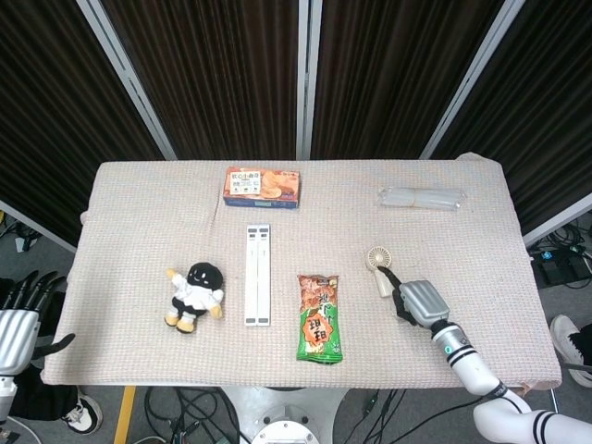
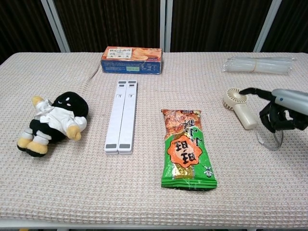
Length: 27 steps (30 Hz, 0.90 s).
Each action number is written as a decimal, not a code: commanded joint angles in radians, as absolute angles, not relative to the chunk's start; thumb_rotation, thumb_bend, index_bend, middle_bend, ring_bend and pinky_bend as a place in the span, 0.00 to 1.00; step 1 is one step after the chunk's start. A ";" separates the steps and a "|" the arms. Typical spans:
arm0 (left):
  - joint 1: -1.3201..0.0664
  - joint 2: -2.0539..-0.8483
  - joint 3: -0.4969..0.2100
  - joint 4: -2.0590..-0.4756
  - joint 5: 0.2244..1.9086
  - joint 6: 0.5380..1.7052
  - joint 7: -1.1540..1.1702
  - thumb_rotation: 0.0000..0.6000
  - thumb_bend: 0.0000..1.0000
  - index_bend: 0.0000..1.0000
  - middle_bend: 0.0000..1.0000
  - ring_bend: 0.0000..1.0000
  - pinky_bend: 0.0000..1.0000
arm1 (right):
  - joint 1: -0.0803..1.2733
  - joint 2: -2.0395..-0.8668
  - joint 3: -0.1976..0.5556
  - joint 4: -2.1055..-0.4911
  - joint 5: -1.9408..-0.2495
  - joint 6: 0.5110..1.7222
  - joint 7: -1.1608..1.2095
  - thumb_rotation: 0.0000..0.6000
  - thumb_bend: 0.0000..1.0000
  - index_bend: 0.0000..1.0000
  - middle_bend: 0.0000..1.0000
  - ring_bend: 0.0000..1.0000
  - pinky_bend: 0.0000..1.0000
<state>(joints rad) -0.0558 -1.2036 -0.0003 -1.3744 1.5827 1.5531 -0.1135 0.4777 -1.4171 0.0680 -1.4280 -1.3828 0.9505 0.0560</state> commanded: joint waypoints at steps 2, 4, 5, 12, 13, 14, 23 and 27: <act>-0.057 -1.200 0.001 -1.390 1.590 1.557 -0.103 1.00 0.00 0.12 0.09 0.00 0.14 | 0.445 -1.338 0.079 -1.516 -1.438 1.052 0.043 1.00 1.00 0.00 0.81 0.75 0.67; -0.059 -1.198 0.000 -1.402 1.594 1.559 -0.094 1.00 0.00 0.12 0.09 0.00 0.14 | 0.431 -1.307 0.075 -1.547 -1.455 1.088 0.037 1.00 1.00 0.00 0.81 0.75 0.67; -0.059 -1.197 0.000 -1.407 1.596 1.560 -0.089 1.00 0.00 0.12 0.09 0.00 0.14 | 0.424 -1.294 0.073 -1.559 -1.463 1.103 0.034 1.00 1.00 0.00 0.81 0.75 0.67; -0.059 -1.189 0.001 -1.439 1.602 1.566 -0.065 1.00 0.00 0.12 0.09 0.00 0.14 | 0.349 -1.223 0.042 -1.572 -1.539 1.262 -0.053 1.00 1.00 0.00 0.77 0.70 0.65; -0.059 -1.189 0.001 -1.442 1.603 1.567 -0.063 1.00 0.00 0.12 0.09 0.00 0.14 | 0.330 -1.214 0.034 -1.563 -1.549 1.291 -0.069 1.00 1.00 0.00 0.75 0.69 0.64; -0.060 -1.189 0.001 -1.444 1.604 1.567 -0.062 1.00 0.00 0.12 0.09 0.00 0.14 | 0.316 -1.209 0.029 -1.554 -1.556 1.313 -0.076 1.00 0.99 0.00 0.73 0.67 0.62; -0.051 -1.187 0.008 -1.437 1.618 1.586 -0.079 1.00 0.00 0.12 0.09 0.00 0.14 | 0.178 -1.164 -0.041 -1.423 -1.580 1.454 -0.062 1.00 0.21 0.00 0.06 0.00 0.01; -0.048 -1.186 0.009 -1.428 1.620 1.590 -0.088 1.00 0.00 0.12 0.09 0.00 0.14 | 0.141 -1.193 -0.038 -1.338 -1.587 1.514 0.013 1.00 0.11 0.00 0.00 0.00 0.00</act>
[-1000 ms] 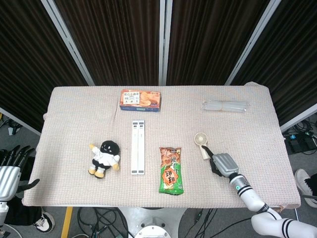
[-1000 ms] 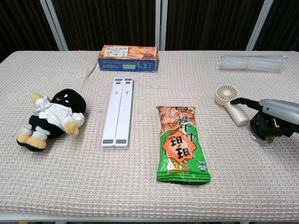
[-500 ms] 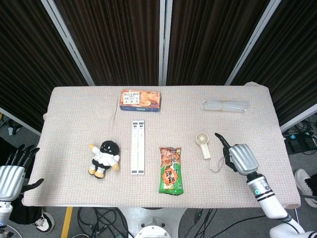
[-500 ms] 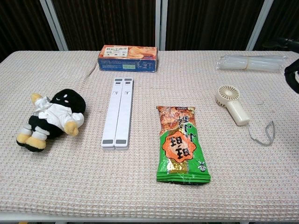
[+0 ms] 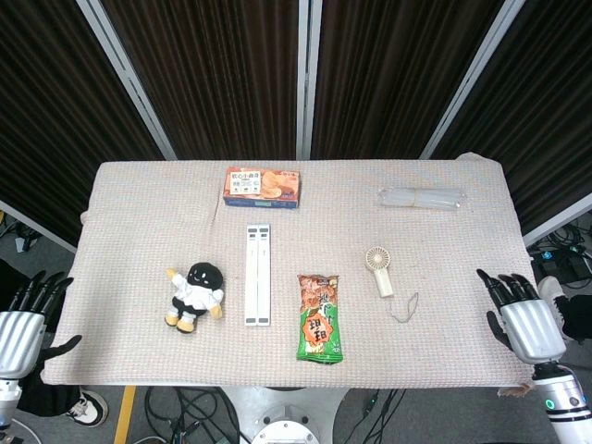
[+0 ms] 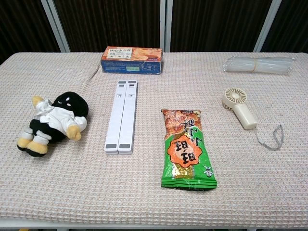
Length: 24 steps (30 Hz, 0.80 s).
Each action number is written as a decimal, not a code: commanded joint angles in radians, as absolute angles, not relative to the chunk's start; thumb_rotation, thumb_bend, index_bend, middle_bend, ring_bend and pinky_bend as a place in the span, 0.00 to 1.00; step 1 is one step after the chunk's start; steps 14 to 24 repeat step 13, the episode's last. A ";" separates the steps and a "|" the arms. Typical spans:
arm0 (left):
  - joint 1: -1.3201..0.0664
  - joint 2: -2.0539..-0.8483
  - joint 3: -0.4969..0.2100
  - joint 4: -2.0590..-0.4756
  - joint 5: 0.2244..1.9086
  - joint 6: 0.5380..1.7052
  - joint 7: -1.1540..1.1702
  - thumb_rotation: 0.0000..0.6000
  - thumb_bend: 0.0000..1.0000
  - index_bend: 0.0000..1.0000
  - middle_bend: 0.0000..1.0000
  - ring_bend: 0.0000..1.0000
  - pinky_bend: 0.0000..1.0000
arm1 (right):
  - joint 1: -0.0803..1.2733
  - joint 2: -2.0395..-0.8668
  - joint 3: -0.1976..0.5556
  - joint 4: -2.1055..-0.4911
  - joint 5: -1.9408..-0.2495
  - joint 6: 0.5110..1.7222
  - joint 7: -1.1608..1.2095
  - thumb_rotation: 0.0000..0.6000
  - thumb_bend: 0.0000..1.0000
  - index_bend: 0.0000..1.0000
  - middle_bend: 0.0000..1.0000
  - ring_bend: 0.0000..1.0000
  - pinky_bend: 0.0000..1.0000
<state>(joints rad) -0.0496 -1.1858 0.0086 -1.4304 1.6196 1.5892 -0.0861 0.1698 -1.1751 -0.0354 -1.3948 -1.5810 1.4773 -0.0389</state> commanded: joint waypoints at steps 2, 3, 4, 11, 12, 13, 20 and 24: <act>-0.046 -1.187 0.012 -1.423 1.619 1.590 -0.092 1.00 0.00 0.12 0.09 0.00 0.14 | 0.132 -1.207 -0.035 -1.299 -1.583 1.520 0.043 1.00 0.11 0.00 0.00 0.00 0.00; -0.046 -1.187 0.012 -1.421 1.619 1.590 -0.092 1.00 0.00 0.12 0.09 0.00 0.13 | 0.131 -1.211 -0.033 -1.288 -1.580 1.518 0.051 1.00 0.11 0.00 0.00 0.00 0.00; -0.046 -1.190 0.011 -1.417 1.618 1.590 -0.094 1.00 0.00 0.12 0.09 0.00 0.14 | 0.131 -1.215 -0.030 -1.277 -1.577 1.514 0.058 1.00 0.11 0.00 0.00 0.00 0.00; -0.043 -1.202 0.015 -1.406 1.621 1.593 -0.100 1.00 0.00 0.12 0.09 0.00 0.14 | 0.130 -1.216 -0.030 -1.268 -1.576 1.488 0.060 1.00 0.11 0.00 0.00 0.00 0.00; -0.042 -1.202 0.015 -1.405 1.621 1.593 -0.101 1.00 0.00 0.12 0.09 0.00 0.14 | 0.129 -1.216 -0.030 -1.268 -1.576 1.487 0.062 1.00 0.11 0.00 0.00 0.00 0.00; -0.042 -1.202 0.015 -1.404 1.622 1.594 -0.102 1.00 0.00 0.12 0.09 0.00 0.14 | 0.127 -1.216 -0.030 -1.269 -1.577 1.486 0.068 1.00 0.11 0.00 0.00 0.00 0.00; -0.042 -1.202 0.015 -1.404 1.622 1.594 -0.102 1.00 0.00 0.12 0.09 0.00 0.14 | 0.127 -1.216 -0.030 -1.269 -1.577 1.486 0.068 1.00 0.11 0.00 0.00 0.00 0.00; -0.042 -1.202 0.015 -1.404 1.622 1.594 -0.102 1.00 0.00 0.12 0.09 0.00 0.14 | 0.127 -1.216 -0.030 -1.269 -1.577 1.486 0.068 1.00 0.11 0.00 0.00 0.00 0.00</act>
